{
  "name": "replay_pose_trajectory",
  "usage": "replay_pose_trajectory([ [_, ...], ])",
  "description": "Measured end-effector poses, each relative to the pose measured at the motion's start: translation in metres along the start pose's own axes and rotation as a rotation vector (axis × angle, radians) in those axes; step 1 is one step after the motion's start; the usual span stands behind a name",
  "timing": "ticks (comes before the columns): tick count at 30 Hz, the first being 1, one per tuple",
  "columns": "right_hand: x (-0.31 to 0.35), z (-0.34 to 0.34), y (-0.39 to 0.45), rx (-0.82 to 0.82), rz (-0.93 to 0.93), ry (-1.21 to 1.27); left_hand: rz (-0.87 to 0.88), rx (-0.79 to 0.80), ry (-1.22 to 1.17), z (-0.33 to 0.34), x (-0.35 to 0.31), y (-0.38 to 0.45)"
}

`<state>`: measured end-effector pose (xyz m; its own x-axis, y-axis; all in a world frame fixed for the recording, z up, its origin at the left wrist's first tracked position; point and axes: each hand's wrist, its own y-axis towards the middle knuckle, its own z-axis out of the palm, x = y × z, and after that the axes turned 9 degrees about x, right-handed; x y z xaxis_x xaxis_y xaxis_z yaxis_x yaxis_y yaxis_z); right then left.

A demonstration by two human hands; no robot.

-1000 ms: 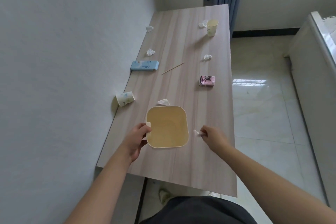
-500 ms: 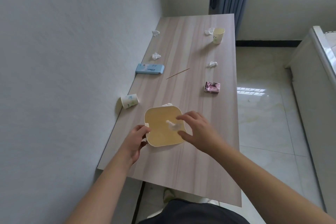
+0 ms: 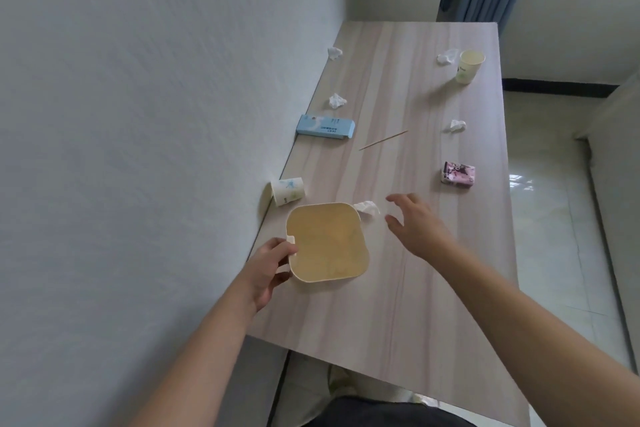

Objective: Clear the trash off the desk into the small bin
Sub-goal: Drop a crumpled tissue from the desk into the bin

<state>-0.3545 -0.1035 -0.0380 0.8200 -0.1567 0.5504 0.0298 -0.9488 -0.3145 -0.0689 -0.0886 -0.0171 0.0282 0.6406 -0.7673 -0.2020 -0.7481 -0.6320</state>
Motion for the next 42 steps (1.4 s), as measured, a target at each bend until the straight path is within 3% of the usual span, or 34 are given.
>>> replay_pose_trajectory([
  [13, -0.002, 0.08, 0.098, 0.415, 0.164, -0.457, -0.009, 0.019, 0.003, -0.036, -0.001, 0.017],
  [18, -0.018, 0.092, 0.099, 0.213, 0.085, -0.455, -0.017, -0.008, 0.013, -0.049, 0.0, 0.021],
  [25, -0.03, 0.097, 0.093, 0.195, 0.027, -0.29, -0.04, -0.024, 0.003, -0.052, -0.003, 0.03],
  [34, 0.053, 0.044, 0.055, -0.264, -0.36, -0.013, 0.016, -0.019, 0.074, -0.048, -0.008, 0.038],
  [42, 0.093, 0.048, 0.037, -0.208, -0.668, -0.092, 0.037, -0.038, 0.056, -0.055, -0.01, 0.04],
])
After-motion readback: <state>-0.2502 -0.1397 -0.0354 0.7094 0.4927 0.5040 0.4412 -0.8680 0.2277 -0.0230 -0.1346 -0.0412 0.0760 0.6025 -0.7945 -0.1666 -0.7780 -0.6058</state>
